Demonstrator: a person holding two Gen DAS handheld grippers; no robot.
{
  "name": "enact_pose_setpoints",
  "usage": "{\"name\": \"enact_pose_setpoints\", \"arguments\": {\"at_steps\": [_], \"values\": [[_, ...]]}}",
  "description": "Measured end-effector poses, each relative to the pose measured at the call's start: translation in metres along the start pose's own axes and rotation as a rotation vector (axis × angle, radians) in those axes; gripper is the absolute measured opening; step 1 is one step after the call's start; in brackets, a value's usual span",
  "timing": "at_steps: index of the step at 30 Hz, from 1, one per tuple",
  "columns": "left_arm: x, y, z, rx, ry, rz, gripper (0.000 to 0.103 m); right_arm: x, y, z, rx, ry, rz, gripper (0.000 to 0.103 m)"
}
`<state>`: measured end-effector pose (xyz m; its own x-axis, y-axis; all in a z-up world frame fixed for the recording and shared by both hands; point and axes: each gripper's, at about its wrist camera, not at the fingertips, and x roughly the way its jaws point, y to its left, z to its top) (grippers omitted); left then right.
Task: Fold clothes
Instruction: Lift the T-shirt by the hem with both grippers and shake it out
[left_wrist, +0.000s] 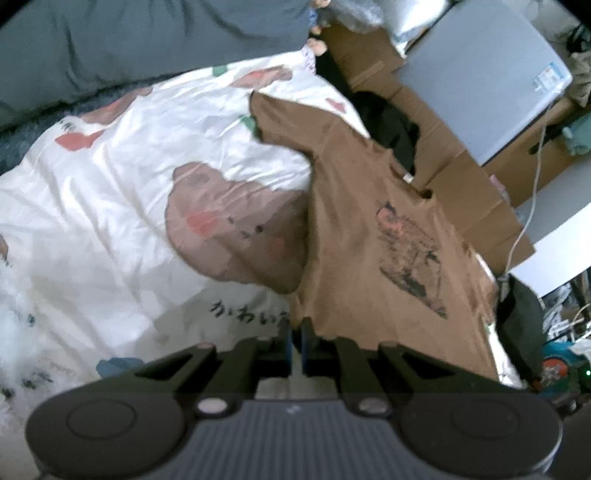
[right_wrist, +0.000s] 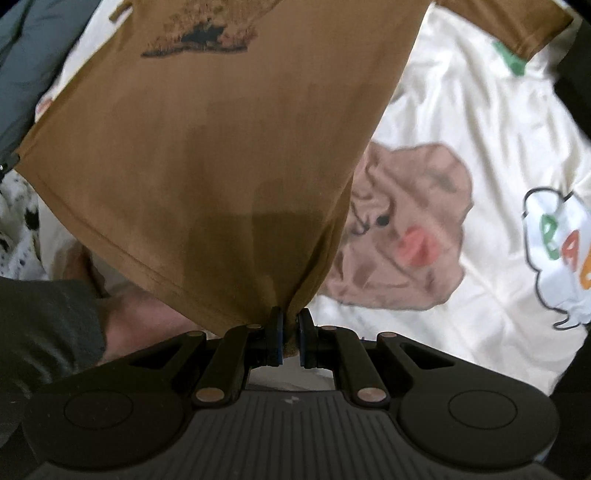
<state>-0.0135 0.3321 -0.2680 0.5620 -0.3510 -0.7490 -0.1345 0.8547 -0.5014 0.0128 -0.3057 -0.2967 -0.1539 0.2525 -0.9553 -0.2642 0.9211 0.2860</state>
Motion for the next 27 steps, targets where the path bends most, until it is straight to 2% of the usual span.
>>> {"name": "enact_pose_setpoints", "arguments": {"at_steps": [4,6,7,8,11,15,19,27], "values": [[0.012,0.005,-0.001,-0.008,0.038,0.016,0.005,0.003,-0.005,0.001,0.035,0.027,-0.008,0.009],[0.016,0.008,-0.001,-0.017,0.054,0.027,0.007,0.002,-0.009,0.005,0.058,0.051,-0.005,0.016],[0.017,0.01,0.0,-0.024,0.059,0.034,0.009,0.0,-0.01,0.007,0.063,0.055,-0.009,0.025],[0.016,0.013,0.001,-0.034,0.058,0.042,0.009,-0.002,-0.011,0.008,0.068,0.056,-0.013,0.041],[0.014,0.022,0.004,-0.052,0.05,0.057,0.012,-0.009,-0.013,0.009,0.081,0.026,-0.036,0.054],[0.014,0.026,0.01,-0.048,0.051,0.091,0.022,-0.006,-0.02,0.01,0.128,0.002,-0.037,0.054],[0.022,0.022,0.013,-0.039,0.051,0.104,0.041,0.007,-0.019,0.01,0.157,0.021,-0.012,0.054],[0.057,0.02,0.005,-0.003,0.134,0.125,0.044,0.042,-0.015,0.018,0.174,0.076,0.006,0.054]]}}
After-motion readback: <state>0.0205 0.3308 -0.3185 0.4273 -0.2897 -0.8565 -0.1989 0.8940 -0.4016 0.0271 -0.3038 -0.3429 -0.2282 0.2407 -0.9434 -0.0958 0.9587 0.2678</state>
